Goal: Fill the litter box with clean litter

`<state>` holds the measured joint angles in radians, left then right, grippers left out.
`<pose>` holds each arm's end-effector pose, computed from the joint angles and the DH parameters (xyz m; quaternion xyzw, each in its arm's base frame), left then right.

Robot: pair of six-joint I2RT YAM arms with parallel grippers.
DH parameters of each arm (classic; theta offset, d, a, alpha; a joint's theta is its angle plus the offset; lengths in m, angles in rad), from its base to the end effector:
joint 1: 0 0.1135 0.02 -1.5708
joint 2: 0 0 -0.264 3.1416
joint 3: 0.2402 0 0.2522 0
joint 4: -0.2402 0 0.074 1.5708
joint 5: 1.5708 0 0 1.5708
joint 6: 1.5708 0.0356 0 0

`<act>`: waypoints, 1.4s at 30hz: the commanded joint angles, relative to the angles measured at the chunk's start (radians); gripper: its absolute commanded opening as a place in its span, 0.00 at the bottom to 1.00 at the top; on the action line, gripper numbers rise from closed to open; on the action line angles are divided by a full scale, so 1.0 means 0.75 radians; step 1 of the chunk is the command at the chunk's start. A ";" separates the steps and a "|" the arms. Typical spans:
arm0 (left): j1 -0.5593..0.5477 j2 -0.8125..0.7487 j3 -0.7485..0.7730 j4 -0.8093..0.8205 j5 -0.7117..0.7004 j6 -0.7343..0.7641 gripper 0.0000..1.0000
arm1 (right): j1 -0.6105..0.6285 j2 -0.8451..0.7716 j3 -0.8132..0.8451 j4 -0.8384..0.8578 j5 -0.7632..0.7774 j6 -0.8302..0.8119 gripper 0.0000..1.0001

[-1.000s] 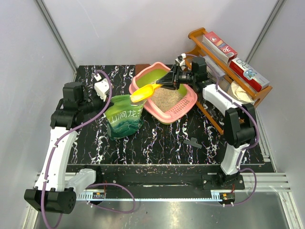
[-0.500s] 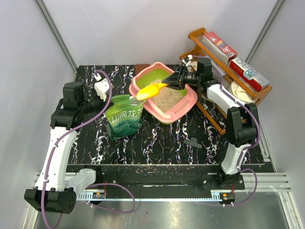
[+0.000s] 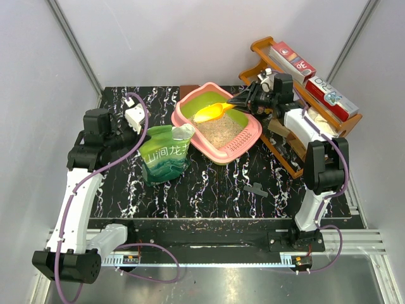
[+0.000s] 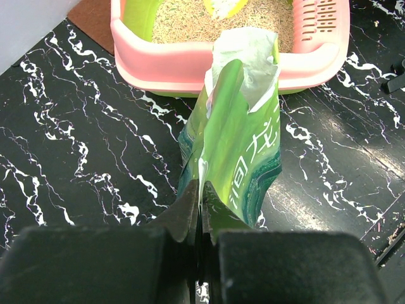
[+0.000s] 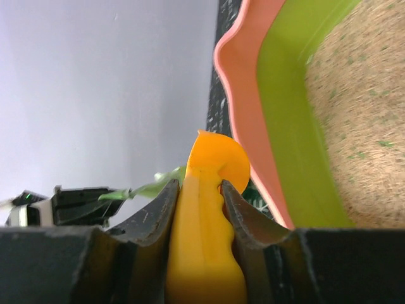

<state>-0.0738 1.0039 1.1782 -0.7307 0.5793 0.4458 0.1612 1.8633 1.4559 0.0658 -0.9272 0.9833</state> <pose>0.1952 -0.0340 0.3830 0.3493 0.7739 -0.1593 0.5036 0.4245 0.0979 0.2924 0.0556 0.7729 0.5864 0.2358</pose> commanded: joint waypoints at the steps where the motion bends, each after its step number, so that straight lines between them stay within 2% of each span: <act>1: 0.008 -0.032 0.037 0.160 0.007 -0.022 0.00 | -0.047 -0.067 0.120 -0.182 0.271 -0.188 0.00; 9: 0.008 -0.048 0.018 0.162 0.009 -0.026 0.00 | -0.041 -0.067 0.206 -0.315 0.622 -0.374 0.00; 16: 0.008 -0.079 -0.023 0.162 0.017 -0.028 0.00 | 0.006 -0.106 0.235 -0.405 0.819 -0.585 0.00; 19: 0.008 -0.091 -0.041 0.162 0.021 -0.028 0.00 | 0.061 -0.151 0.217 -0.403 0.941 -0.726 0.00; 26: 0.010 -0.101 -0.047 0.162 0.052 -0.048 0.00 | 0.272 -0.265 0.145 -0.333 1.107 -1.298 0.00; 28: 0.008 -0.095 -0.049 0.162 0.060 -0.054 0.00 | 0.296 -0.296 0.131 -0.337 1.081 -1.358 0.00; 29: 0.010 -0.091 -0.049 0.162 0.062 -0.054 0.04 | 0.296 -0.306 0.129 -0.347 1.046 -1.378 0.00; 30: 0.008 -0.087 -0.051 0.156 0.066 -0.048 0.18 | 0.298 -0.330 0.133 -0.360 1.032 -1.389 0.00; 34: 0.008 -0.042 -0.021 0.097 0.083 -0.003 0.54 | 0.296 -0.374 0.316 -0.498 0.850 -1.450 0.00; 37: 0.004 0.026 0.026 0.042 0.107 0.048 0.59 | 0.296 -0.382 0.449 -0.623 0.664 -1.424 0.00; 42: -0.018 0.163 0.118 -0.034 0.164 0.091 0.59 | 0.296 -0.347 0.568 -0.703 0.322 -1.332 0.00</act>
<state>-0.0761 1.0706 1.1896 -0.7292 0.6296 0.4740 0.3786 1.6424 1.7916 -0.4213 -0.4351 -0.0460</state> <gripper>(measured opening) 0.593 0.338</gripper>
